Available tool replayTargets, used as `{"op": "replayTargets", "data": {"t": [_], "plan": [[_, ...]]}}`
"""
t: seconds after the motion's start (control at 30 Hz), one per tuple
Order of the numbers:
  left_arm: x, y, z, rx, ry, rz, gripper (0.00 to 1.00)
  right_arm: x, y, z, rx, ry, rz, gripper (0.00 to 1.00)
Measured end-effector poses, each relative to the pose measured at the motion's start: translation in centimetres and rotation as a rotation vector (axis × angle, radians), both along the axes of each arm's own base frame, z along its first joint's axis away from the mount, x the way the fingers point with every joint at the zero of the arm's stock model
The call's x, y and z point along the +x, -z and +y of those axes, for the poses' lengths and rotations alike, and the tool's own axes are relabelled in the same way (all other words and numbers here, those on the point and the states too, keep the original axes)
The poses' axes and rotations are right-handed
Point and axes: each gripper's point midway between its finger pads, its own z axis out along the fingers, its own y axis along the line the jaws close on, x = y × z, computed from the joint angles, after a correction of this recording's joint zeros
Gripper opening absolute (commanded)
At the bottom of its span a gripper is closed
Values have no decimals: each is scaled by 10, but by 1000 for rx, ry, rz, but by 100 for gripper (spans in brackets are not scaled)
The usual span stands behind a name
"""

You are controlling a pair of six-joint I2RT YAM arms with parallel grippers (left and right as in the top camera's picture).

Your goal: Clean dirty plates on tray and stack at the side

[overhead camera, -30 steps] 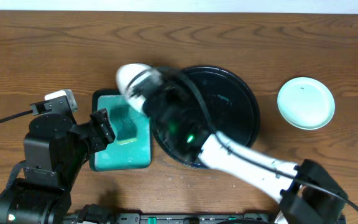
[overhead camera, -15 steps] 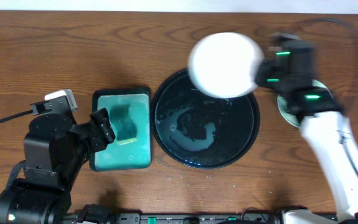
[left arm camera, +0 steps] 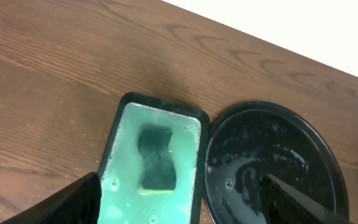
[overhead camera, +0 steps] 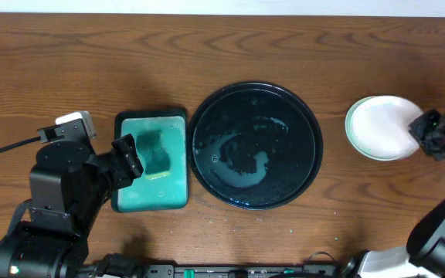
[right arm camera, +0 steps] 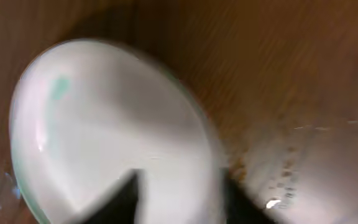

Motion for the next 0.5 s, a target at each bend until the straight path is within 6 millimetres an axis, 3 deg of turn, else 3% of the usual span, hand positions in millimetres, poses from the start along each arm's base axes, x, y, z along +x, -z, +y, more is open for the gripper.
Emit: {"op": "replayTargets", "data": {"t": [0.13,0.23,0.3,0.33,0.5], "plan": [[0,0,0,0,0,0,81,17,-5,37,119,-140,-77,56],[0,0,0,0,0,0,81,24,-32,88,212,-311,-156,56],[0,0,0,0,0,0,81,24,-67,131,242,-464,-239,61],[0,0,0,0,0,0,81,22,-80,146,245,-515,-270,99],[0,0,0,0,0,0,81,-11,-169,245,187,-868,-490,99]]}}
